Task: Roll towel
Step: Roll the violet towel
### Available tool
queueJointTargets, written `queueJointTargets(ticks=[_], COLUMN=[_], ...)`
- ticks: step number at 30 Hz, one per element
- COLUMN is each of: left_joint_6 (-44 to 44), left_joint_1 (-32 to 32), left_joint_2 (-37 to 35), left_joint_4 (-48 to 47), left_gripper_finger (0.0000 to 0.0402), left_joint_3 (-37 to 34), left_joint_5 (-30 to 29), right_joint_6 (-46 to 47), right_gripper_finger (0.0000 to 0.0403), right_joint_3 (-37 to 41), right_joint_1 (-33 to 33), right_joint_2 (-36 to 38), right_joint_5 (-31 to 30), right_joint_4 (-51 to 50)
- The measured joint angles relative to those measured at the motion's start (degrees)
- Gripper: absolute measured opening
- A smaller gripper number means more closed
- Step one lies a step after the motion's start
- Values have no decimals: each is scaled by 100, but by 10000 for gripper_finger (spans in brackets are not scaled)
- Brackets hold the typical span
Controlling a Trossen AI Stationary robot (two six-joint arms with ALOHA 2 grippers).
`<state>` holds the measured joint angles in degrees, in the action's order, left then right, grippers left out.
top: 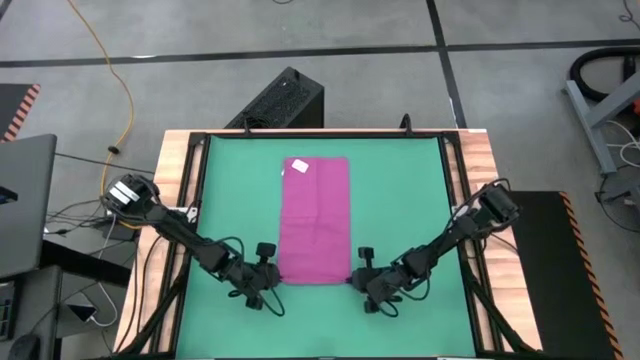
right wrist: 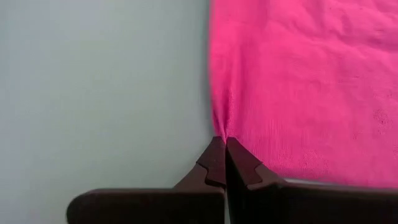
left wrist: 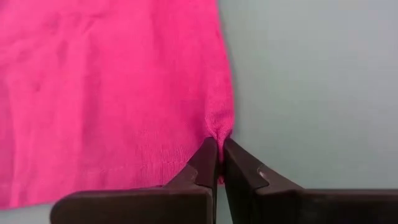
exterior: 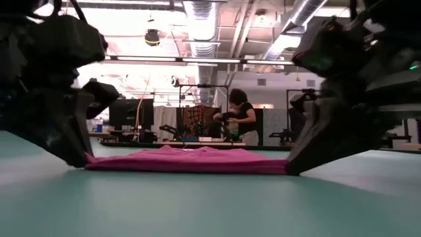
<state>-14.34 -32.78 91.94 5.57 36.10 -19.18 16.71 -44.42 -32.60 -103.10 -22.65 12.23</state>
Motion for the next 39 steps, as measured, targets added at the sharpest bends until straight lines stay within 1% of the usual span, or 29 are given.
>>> queueJointTargets(ticks=[3, 6, 10, 14, 23, 29, 33, 36, 39], left_joint_6=[-118, -139, 11, 281, 266, 268, 250, 154, 2], left_joint_1=[-37, -83, -58, 109, 531, 717, 802, 836, 842], left_joint_2=[-122, -221, -358, -368, -370, -370, -370, -370, -372], left_joint_4=[-8, -99, -94, -115, -608, -670, -717, -732, -740], left_gripper_finger=[1, 0, 0, 0, 0, 2, 8, 15, 30], left_joint_3=[102, 150, 159, 159, 163, 163, 163, 163, 163], left_joint_5=[75, 50, -256, -274, -243, -219, -178, -24, 58], right_joint_6=[4, 68, 266, 343, 493, 493, 577, 602, 689], right_gripper_finger=[9, 9, 9, 9, 9, 9, 9, 9, 9], right_joint_3=[-119, -204, -206, -208, -212, -214, -214, -221, -221], right_joint_1=[-63, -110, -49, 78, 460, 630, 693, 686, 673], right_joint_2=[144, 299, 477, 586, 592, 587, 583, 558, 531], right_joint_5=[96, 52, -114, -146, -193, -184, -143, -124, -96], right_joint_4=[-151, -320, -531, -677, -1173, -1277, -1392, -1389, -1432])
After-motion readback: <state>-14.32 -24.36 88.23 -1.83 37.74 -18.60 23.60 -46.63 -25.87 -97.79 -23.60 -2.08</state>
